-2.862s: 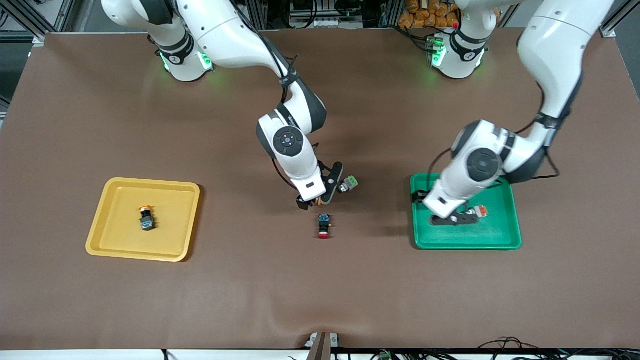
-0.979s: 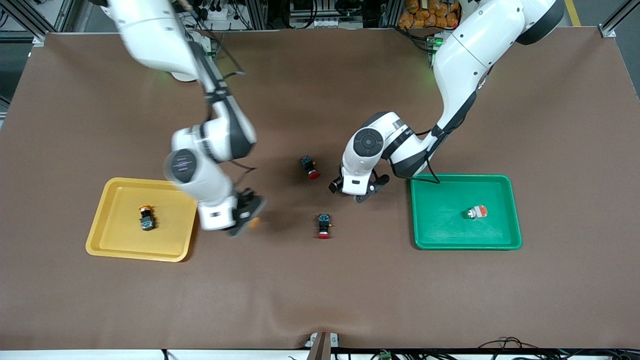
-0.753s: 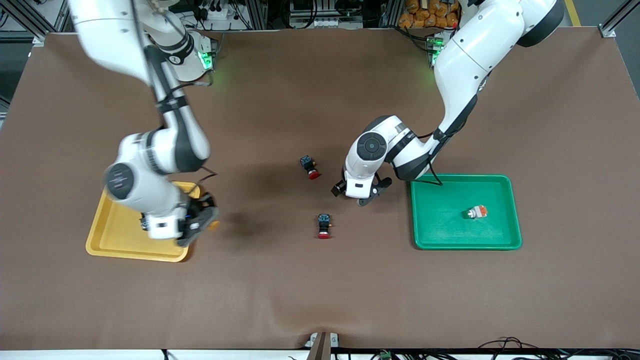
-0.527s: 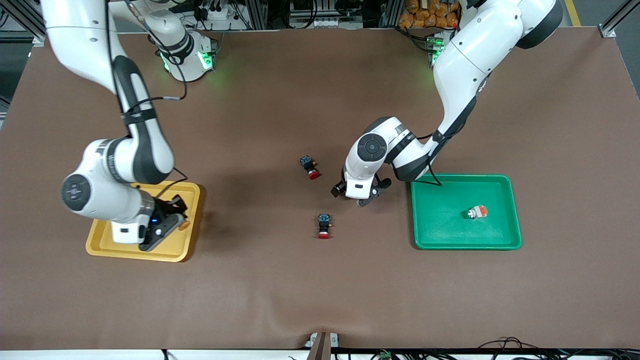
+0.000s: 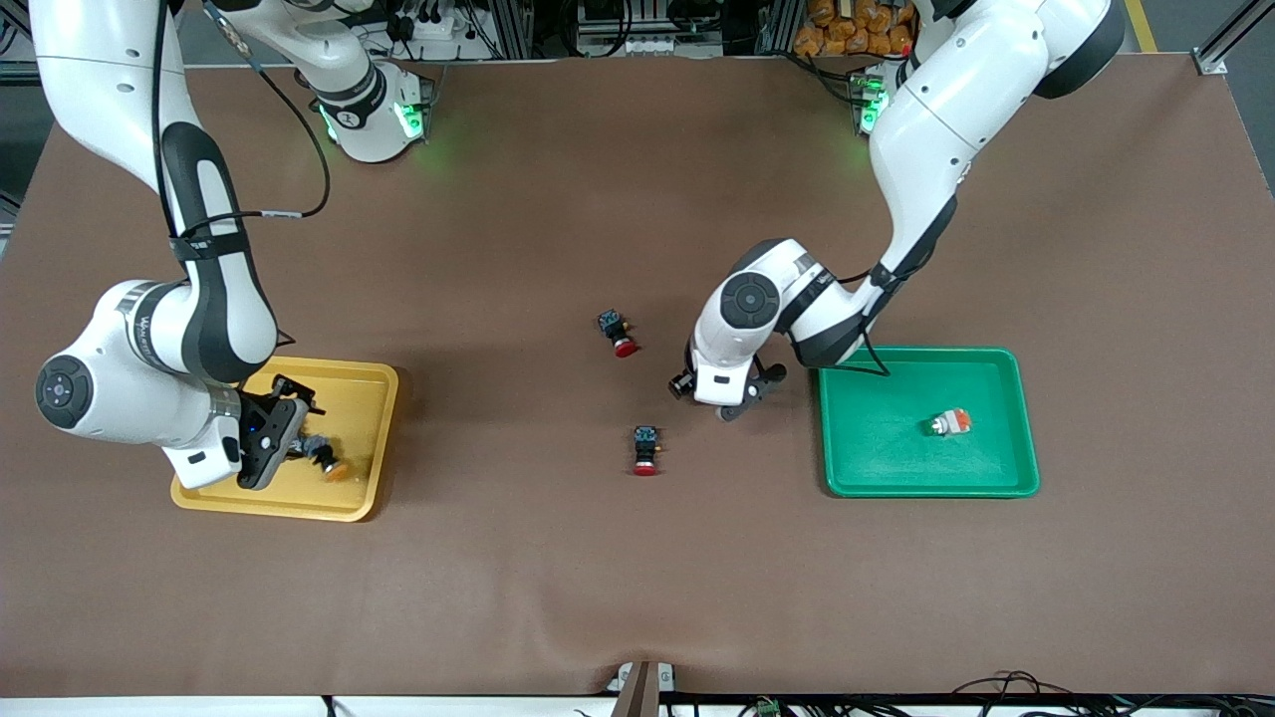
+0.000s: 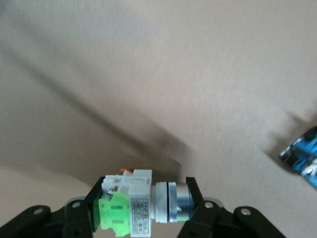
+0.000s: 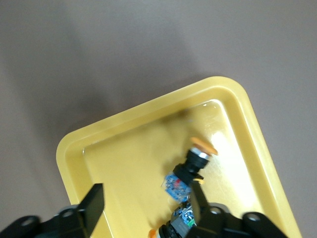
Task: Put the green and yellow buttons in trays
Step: 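Place the green button in the green tray while the right gripper fills the yellow tray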
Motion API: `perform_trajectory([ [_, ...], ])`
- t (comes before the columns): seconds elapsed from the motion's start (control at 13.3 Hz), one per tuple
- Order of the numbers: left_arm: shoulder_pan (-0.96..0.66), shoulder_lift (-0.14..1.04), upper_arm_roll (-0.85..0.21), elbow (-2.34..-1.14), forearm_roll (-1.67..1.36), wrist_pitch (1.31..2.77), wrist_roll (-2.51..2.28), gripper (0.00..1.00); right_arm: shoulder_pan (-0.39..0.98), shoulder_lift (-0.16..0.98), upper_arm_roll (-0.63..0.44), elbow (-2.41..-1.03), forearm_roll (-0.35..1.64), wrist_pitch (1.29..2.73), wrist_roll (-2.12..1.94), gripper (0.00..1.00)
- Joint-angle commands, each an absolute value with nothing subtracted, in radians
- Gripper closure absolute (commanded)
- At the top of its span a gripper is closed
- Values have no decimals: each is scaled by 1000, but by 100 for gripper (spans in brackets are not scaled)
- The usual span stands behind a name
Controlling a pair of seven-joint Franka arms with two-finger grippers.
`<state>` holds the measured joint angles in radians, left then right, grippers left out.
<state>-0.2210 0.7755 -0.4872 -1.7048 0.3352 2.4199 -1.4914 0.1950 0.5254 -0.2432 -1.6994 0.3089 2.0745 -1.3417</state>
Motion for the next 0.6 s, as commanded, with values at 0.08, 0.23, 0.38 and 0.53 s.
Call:
perform_trajectory([
  [0.08,-143,655,-486,-1697,351,2278,-1364,100,173,473,-221,-1707,305,2039,-1350,0],
  [0.23,-69,600,-492,-1698,339,2200,-1197,100,166,408,-224,-1713,304,1969,-1272,0],
  [0.38,4,572,-495,-1703,337,2148,-1030,100,164,327,-241,-1715,284,1902,-1175,0],
  [0.53,75,568,-494,-1715,337,2122,-890,100,161,269,-259,-1715,229,1885,-1120,0],
])
